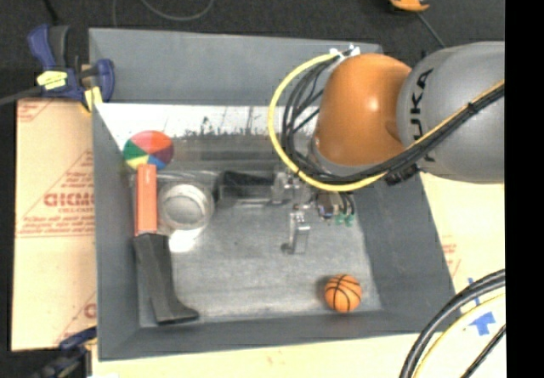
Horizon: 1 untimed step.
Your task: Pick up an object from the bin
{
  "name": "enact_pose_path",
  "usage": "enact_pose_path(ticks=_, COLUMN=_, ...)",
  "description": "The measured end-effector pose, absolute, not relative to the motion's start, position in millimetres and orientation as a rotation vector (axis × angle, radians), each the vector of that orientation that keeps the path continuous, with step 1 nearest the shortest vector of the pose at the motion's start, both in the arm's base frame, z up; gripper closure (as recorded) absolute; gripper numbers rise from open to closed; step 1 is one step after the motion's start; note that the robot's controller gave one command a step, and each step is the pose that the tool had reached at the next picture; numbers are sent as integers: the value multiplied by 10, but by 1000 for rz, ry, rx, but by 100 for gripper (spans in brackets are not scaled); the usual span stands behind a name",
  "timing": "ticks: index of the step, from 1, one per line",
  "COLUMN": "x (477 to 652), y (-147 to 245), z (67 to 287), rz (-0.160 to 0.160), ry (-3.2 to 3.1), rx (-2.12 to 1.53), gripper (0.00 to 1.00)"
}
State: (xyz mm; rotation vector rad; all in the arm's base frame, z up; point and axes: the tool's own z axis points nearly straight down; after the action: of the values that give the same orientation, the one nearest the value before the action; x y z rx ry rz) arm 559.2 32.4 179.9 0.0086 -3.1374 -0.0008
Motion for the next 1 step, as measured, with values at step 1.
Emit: enact_pose_path(ticks=1, x=5599, y=323, z=1843, rz=-1, ry=-3143, rx=8, gripper=0)
